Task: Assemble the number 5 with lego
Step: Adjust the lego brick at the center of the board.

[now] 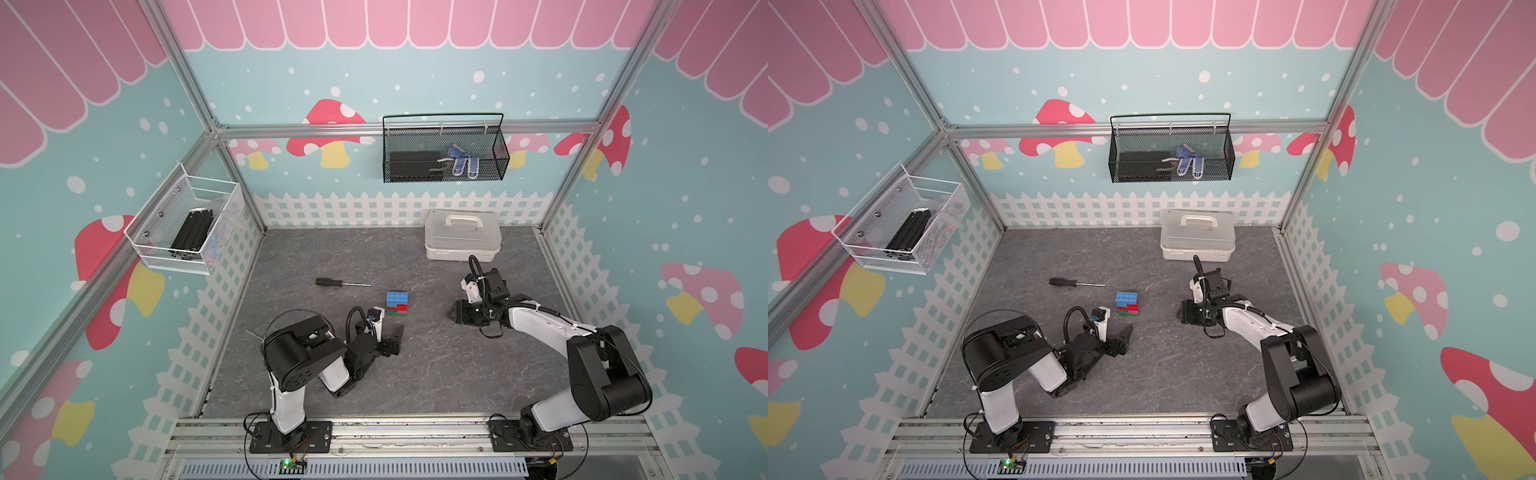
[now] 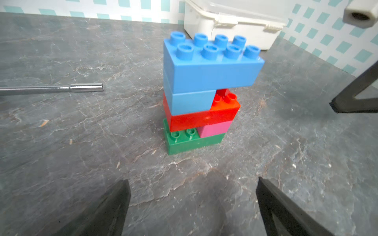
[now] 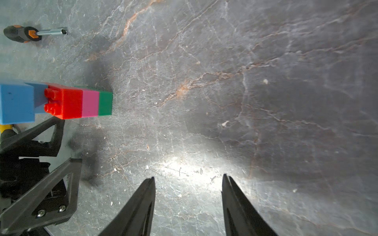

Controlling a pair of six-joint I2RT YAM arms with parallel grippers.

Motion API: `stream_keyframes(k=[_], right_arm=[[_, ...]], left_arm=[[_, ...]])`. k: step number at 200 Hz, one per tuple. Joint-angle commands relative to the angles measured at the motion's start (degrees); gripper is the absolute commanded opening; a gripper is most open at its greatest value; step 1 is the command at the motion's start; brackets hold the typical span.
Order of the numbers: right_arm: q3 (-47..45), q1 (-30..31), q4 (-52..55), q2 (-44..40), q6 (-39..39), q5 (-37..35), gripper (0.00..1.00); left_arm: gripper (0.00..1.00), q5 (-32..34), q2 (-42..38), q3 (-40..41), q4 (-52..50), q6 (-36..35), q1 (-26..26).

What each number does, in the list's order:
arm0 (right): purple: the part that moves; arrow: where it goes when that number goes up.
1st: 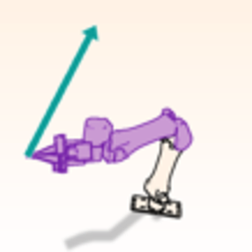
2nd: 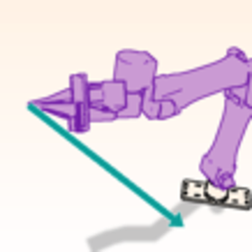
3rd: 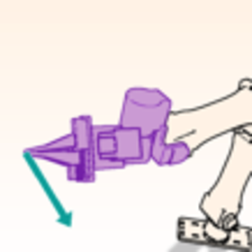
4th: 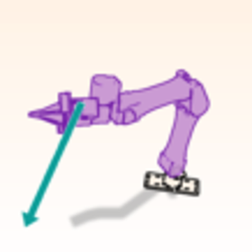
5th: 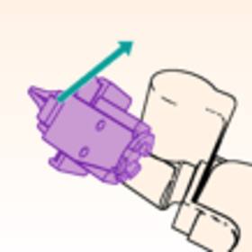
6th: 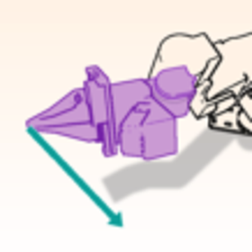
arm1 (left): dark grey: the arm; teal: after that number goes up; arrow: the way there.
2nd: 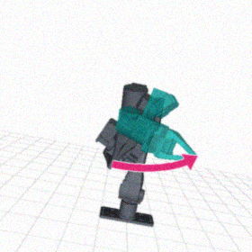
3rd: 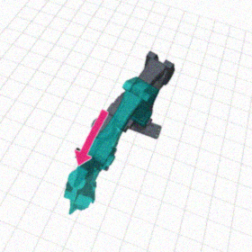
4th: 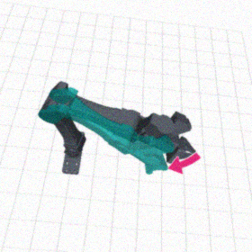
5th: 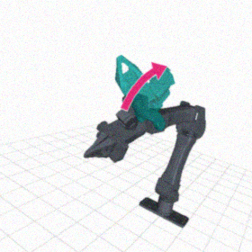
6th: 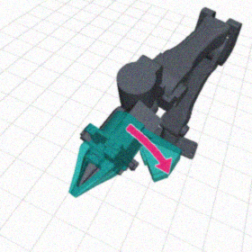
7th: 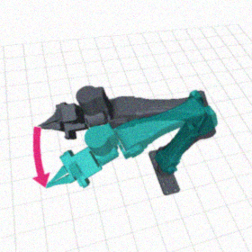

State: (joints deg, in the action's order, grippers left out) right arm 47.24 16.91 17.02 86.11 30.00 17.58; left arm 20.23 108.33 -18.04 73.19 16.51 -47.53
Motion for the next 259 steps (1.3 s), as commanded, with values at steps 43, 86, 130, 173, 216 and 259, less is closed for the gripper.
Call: stream_keyframes(k=[43,86,130,173,216,259], right_arm=[[-0.2,-1.5,3.7,-2.4,-1.8,-0.6,0.54],[-0.4,-3.1,4.7,-3.9,-2.7,-0.3,0.54],[-0.6,-4.6,5.2,-4.7,-3.2,0.2,0.54],[-0.6,-4.9,5.1,-4.4,-3.5,0.6,0.54],[-0.7,-5.6,5.3,-4.8,-3.8,1.2,0.54],[-0.7,-6.3,5.4,-4.9,-4.2,1.6,0.54]], left_arm=[[0.99,10.7,5.3,-5.4,8.2,0.5,-2.5],[0.99,13.0,7.6,-8.4,8.2,-1.5,-3.0],[0.99,14.4,9.3,-9.6,8.2,-1.7,-3.1],[0.99,14.9,9.9,-10.4,8.2,-2.3,-3.1],[0.98,15.6,10.9,-11.5,8.2,-3.5,-2.8],[0.97,15.9,11.7,-12.0,8.2,-3.8,-2.3]])
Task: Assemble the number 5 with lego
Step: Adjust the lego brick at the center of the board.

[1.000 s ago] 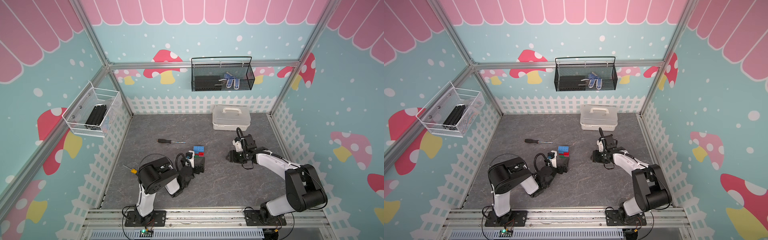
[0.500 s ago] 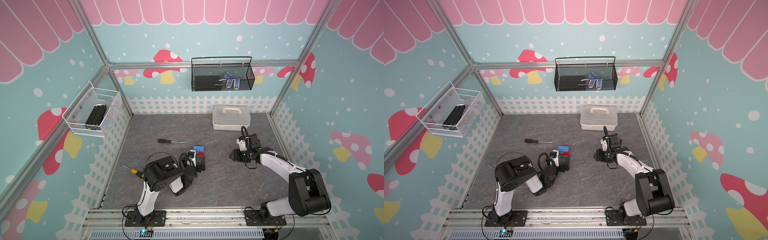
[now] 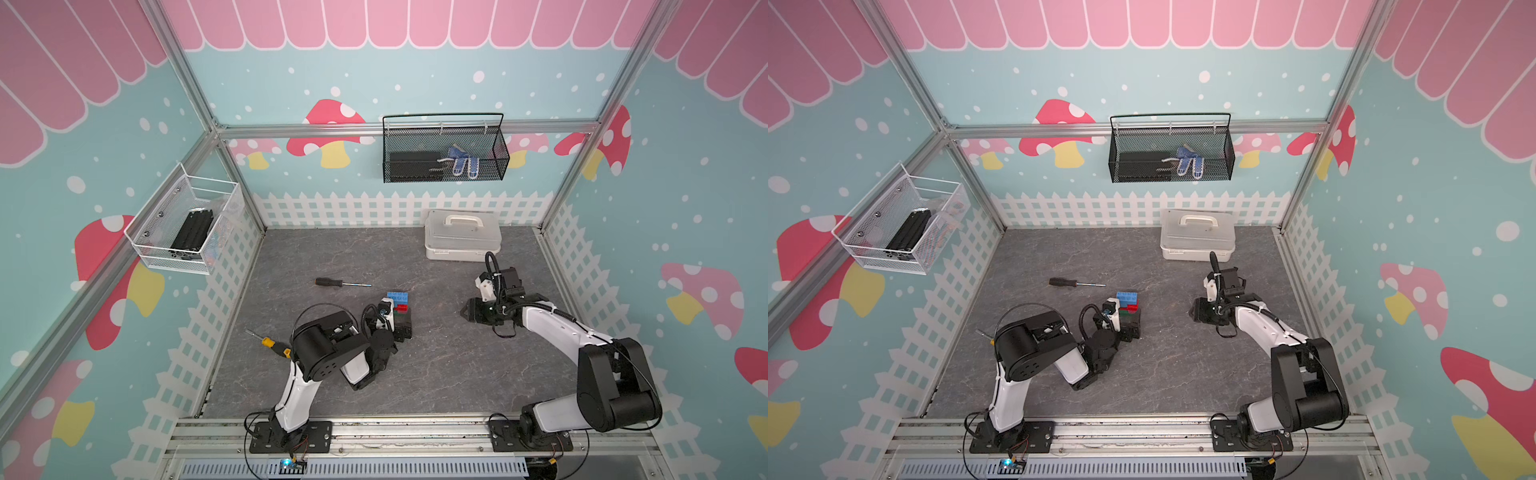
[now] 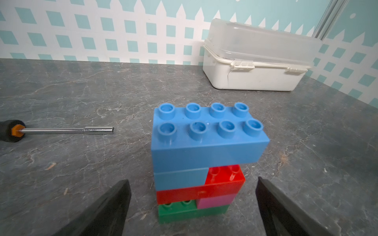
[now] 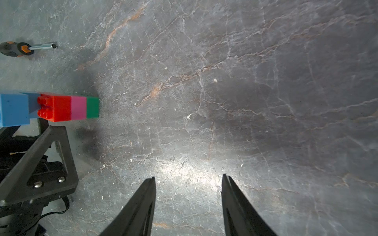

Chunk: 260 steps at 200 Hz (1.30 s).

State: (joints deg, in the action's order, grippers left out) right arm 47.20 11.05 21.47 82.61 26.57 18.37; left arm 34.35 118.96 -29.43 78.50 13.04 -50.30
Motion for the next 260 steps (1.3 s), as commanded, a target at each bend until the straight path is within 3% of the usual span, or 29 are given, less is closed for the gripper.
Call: stream_keyframes(k=[1,30,50,102,159,208,239,260], right_arm=[[-0.7,-0.5,1.0,-1.3,-0.8,0.7,0.54],[-0.8,-0.9,0.9,-1.0,-1.0,1.0,0.54],[-0.7,-1.1,0.8,-0.9,-1.2,1.2,0.54],[-0.7,-1.5,0.9,-0.9,-1.3,1.5,0.54],[-0.6,-1.8,0.8,-0.8,-1.3,1.9,0.54],[-0.5,-1.8,0.7,-0.9,-1.3,2.2,0.53],[-0.6,-1.8,0.0,-0.9,-1.3,3.4,0.53],[-0.8,-1.9,-0.1,-1.3,-1.1,3.9,0.53]], left_arm=[[0.97,1.8,1.0,-0.6,2.9,-0.3,0.5],[0.95,0.6,1.0,-0.8,2.9,0.4,1.4],[0.86,-0.8,1.3,-1.1,2.9,0.6,1.8],[0.84,-1.8,1.6,-1.6,2.9,0.9,2.4],[0.68,-2.6,0.9,-1.0,2.9,0.9,2.9],[0.68,-3.4,-1.3,0.4,2.5,0.6,2.9],[0.68,-5.2,-6.3,0.3,-6.3,0.2,3.1],[0.68,-5.1,-8.6,1.4,-7.0,-0.3,3.1]])
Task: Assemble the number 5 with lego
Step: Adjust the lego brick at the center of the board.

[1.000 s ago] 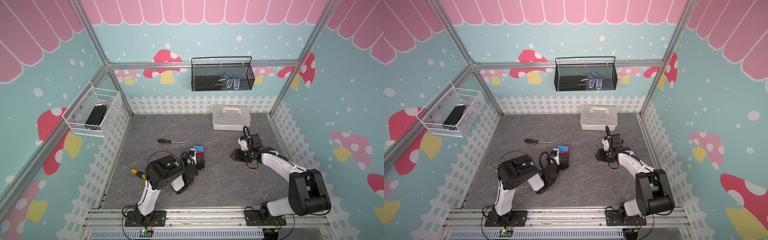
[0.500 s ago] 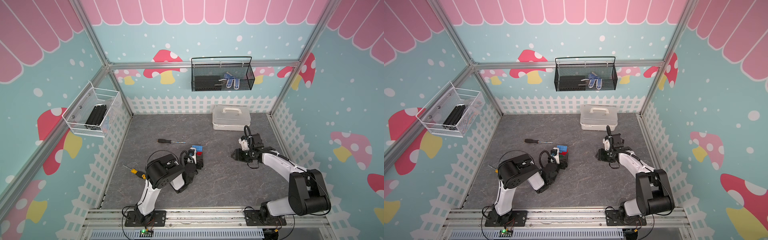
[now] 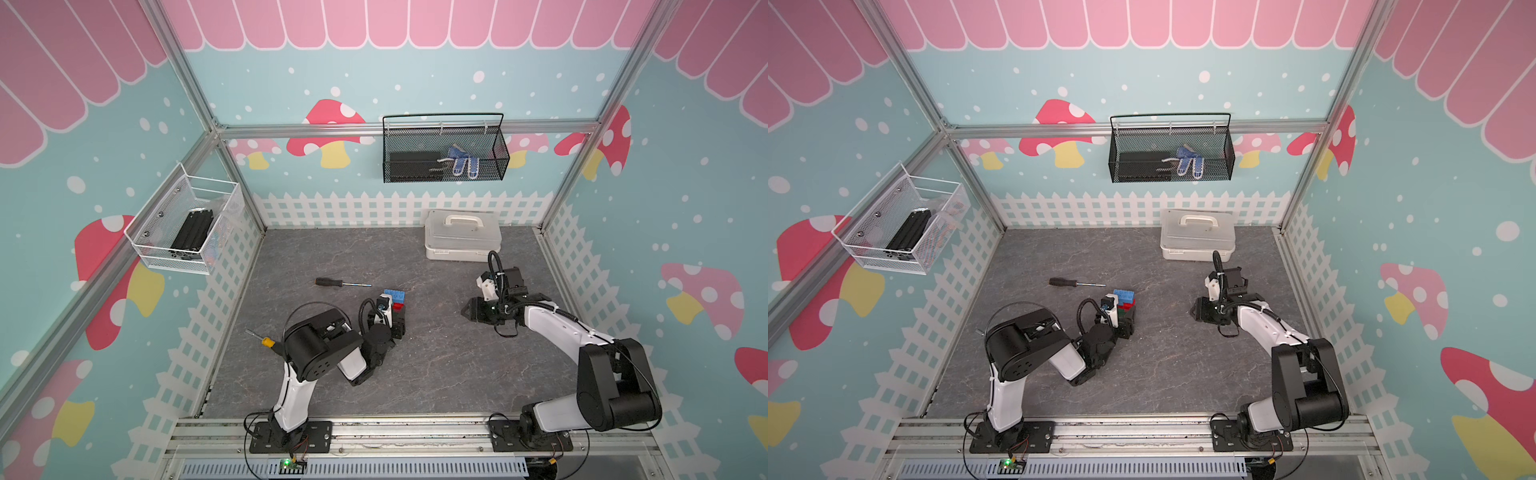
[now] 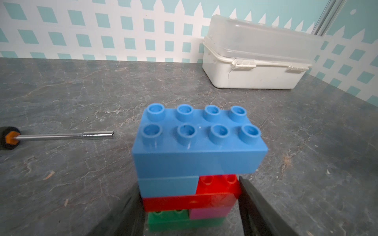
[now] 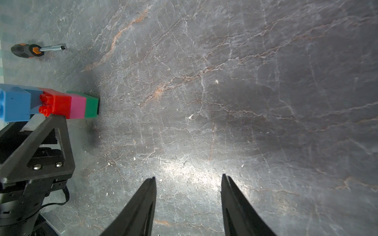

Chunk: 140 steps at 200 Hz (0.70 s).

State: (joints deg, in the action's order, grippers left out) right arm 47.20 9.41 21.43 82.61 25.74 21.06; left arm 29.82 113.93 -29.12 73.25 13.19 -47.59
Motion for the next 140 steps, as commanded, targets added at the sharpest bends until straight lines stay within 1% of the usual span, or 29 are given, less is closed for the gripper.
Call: stream_keyframes(k=[1,22,46,69,90,98,110,124,127,140], right_arm=[[-0.9,-0.2,0.0,-1.3,-0.2,1.2,0.53],[-1.3,-0.2,-0.1,-2.1,-0.3,1.2,0.53],[-1.7,-0.2,-0.1,-2.7,-0.4,1.5,0.53],[-1.8,-0.3,-0.2,-2.8,-0.4,2.7,0.53],[-1.8,-0.2,-0.1,-2.8,-0.7,3.5,0.53],[-1.7,-0.2,0.1,-2.8,-0.9,4.1,0.53],[-1.8,-0.2,0.5,-2.8,-1.2,4.4,0.53],[-1.7,-0.3,1.3,-3.2,-1.8,4.6,0.53],[-1.8,-0.3,1.4,-3.4,-1.8,4.6,0.53],[-2.1,-0.3,1.6,-4.3,-1.9,4.9,0.53]], left_arm=[[0.68,-0.6,-3.6,1.1,-1.8,-0.4,0.4],[0.68,-0.9,-6.1,1.3,-4.4,-0.7,0.3],[0.68,-2.4,-10.8,-0.5,-13.7,-0.8,0.2],[0.67,-4.6,-17.3,-3.7,-29.1,-0.9,0.2],[0.67,-7.1,-23.6,-8.4,-44.2,-0.6,0.3],[0.65,-7.9,-25.7,-10.1,-50.0,-0.3,0.3],[0.63,-9.1,-28.1,-11.9,-56.2,0.2,0.3],[0.59,-11.2,-30.1,-14.9,-64.8,0.5,0.5],[0.58,-12.9,-30.5,-15.5,-66.6,0.5,0.5],[0.55,-15.1,-31.7,-18.2,-74.2,1.1,0.5]])
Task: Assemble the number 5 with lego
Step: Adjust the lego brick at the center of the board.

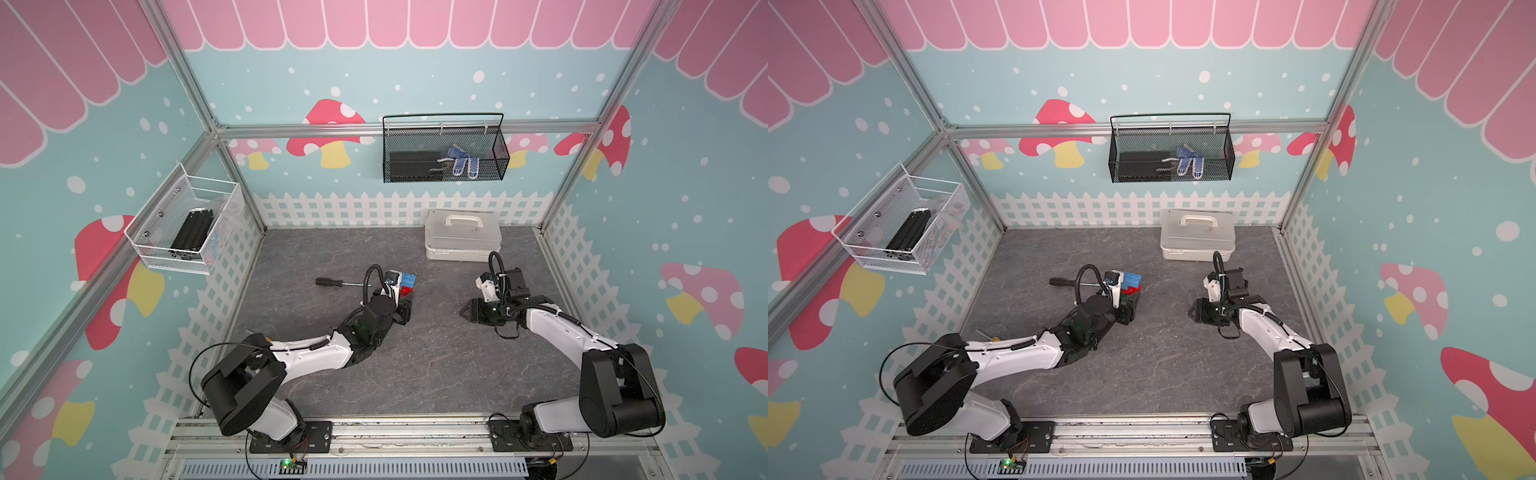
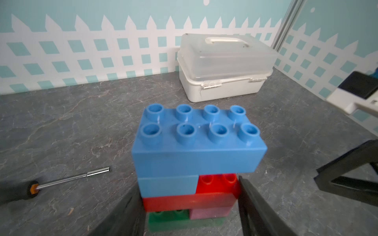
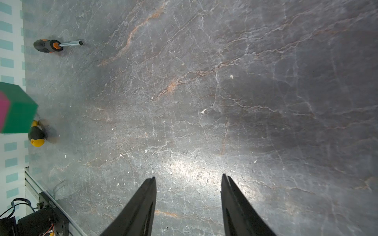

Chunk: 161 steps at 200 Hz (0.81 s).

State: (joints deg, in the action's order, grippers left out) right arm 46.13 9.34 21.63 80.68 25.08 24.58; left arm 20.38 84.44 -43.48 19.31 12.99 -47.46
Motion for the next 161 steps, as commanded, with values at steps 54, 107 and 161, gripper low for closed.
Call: stream_keyframes(k=[54,107,161], right_arm=[[-2.1,-0.4,1.6,-4.4,-1.2,3.0,0.51],[-3.5,-0.6,2.2,-5.1,-2.3,4.2,0.51],[-4.4,-0.7,2.3,-4.7,-2.7,5.1,0.51]], left_arm=[[0.54,-11.1,-3.7,-13.4,-44.9,2.9,0.4],[0.51,-18.7,-2.7,-13.9,-55.1,8.3,3.8],[0.51,-24.5,-0.6,-12.6,-58.3,13.5,5.2]])
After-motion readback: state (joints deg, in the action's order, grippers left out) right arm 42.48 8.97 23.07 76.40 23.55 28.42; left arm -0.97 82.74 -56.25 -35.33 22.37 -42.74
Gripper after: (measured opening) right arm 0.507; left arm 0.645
